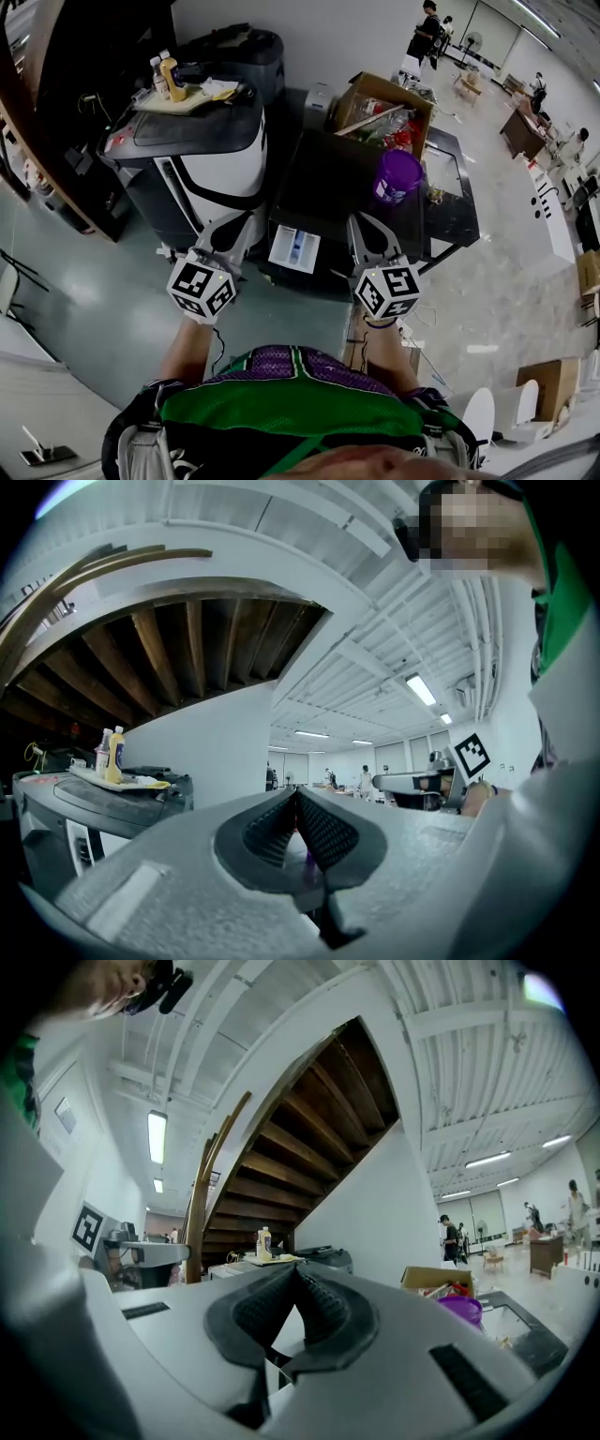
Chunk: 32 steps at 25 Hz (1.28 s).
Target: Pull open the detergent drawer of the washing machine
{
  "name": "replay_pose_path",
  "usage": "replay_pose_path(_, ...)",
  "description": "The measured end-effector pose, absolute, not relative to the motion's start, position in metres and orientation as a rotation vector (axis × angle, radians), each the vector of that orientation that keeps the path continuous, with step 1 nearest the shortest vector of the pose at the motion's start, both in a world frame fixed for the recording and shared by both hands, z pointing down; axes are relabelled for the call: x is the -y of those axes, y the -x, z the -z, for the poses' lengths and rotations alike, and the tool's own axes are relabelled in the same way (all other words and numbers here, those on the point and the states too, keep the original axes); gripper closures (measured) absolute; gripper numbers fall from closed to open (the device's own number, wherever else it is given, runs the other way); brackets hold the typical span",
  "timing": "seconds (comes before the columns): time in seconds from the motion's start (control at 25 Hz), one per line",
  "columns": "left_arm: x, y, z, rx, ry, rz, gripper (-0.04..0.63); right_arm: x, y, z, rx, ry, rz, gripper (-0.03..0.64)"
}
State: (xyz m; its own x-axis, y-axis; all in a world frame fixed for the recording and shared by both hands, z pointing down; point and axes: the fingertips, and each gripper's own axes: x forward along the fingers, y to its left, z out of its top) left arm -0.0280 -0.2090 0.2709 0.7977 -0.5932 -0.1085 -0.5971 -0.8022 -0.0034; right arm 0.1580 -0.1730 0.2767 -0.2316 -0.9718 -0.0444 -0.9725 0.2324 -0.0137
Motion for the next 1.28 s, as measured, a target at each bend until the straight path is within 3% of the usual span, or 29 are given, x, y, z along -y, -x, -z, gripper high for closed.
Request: replay_pose_path(1.28,0.199,0.025,-0.274,-0.947,2.955,-0.165,0.578,0.159,-0.156,-0.273,-2.403,1.986,-0.103,0.615)
